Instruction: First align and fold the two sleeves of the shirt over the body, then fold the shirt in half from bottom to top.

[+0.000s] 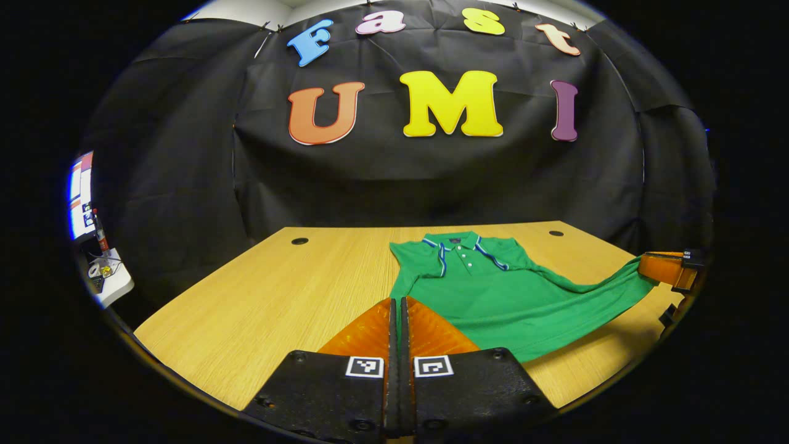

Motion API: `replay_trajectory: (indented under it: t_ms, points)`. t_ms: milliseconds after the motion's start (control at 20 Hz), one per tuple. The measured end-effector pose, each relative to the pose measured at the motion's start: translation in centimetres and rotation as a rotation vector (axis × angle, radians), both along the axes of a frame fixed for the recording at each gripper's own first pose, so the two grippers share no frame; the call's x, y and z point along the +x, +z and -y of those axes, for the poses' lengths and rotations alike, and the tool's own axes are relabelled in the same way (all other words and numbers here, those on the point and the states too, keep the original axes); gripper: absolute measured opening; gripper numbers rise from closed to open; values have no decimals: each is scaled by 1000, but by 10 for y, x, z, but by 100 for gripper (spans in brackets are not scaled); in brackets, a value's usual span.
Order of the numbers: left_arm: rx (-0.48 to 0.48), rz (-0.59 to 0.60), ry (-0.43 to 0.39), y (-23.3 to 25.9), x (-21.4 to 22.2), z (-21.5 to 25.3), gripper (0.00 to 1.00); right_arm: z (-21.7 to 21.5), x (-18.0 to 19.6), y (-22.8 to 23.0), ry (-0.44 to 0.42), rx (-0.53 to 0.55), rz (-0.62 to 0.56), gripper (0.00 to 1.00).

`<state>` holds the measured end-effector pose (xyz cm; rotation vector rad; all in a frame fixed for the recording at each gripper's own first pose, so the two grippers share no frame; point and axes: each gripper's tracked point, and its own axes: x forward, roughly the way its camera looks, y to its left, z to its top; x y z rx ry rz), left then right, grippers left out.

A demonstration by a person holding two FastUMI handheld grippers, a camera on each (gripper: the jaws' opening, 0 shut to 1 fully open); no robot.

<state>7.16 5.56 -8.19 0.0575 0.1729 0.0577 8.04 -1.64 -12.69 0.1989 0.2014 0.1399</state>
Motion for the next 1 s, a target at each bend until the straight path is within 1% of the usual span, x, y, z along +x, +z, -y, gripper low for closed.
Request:
replay_trajectory:
  t_ms: [200,400,450,600,700,850,950,1000]
  points:
    - [16,37,-22,38,50,-5,6,9,48,37,-24,-13,36,0]
    - [46,50,-37,58,100,-10,7,9,104,63,-38,-38,47,0]
    - [49,51,-33,61,114,-13,6,6,120,69,-33,-43,51,0]
    - [14,45,-35,64,162,-16,5,7,175,83,-40,-65,68,0]
    - [33,39,-34,64,199,-20,6,4,214,81,-36,-65,51,0]
    - [44,33,-17,60,256,-28,6,5,280,70,-52,-109,35,0]
    - [44,-22,-10,41,296,-31,6,3,325,53,-58,-122,3,0]
    - [28,-30,-14,37,315,-31,6,4,347,45,-74,-123,-15,0]
